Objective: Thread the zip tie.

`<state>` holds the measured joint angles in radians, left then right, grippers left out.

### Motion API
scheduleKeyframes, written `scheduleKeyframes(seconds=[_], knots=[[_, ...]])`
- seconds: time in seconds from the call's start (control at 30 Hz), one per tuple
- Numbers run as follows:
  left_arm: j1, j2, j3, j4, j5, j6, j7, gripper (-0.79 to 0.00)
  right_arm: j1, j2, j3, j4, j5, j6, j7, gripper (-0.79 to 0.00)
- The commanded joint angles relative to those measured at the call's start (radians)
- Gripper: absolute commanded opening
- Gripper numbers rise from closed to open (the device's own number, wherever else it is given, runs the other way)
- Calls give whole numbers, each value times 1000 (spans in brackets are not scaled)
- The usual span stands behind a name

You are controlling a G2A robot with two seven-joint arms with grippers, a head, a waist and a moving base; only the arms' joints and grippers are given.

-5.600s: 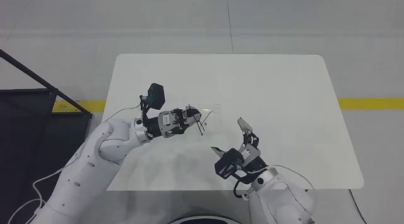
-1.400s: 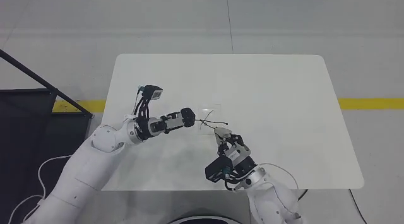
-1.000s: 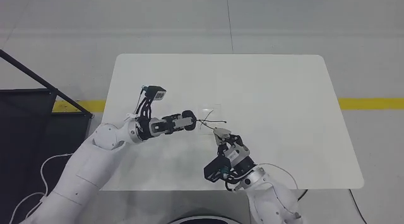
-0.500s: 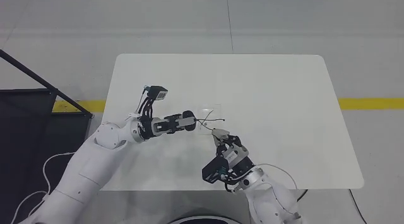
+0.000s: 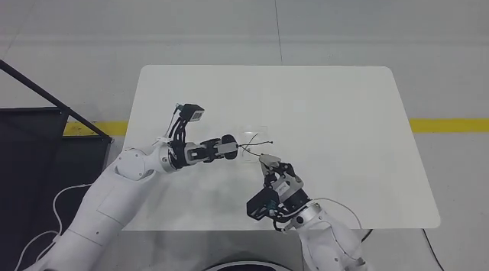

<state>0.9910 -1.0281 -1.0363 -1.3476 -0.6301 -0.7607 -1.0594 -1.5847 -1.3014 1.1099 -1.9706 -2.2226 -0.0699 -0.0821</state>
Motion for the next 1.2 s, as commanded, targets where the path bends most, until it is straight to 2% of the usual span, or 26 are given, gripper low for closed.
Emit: scheduleKeyframes(seconds=[0.0, 0.4, 1.17], knots=[[1, 0, 2, -6, -3, 5, -5, -785, -4, -1, 1, -2, 10, 20, 4, -785], [2, 4, 4, -16, -17, 17, -17, -785, -27, -4, 20, -10, 72, 117, 7, -785], [-15, 6, 48, -1, -6, 39, -39, -785, -74, -5, 87, -17, 256, 200, -84, -785]])
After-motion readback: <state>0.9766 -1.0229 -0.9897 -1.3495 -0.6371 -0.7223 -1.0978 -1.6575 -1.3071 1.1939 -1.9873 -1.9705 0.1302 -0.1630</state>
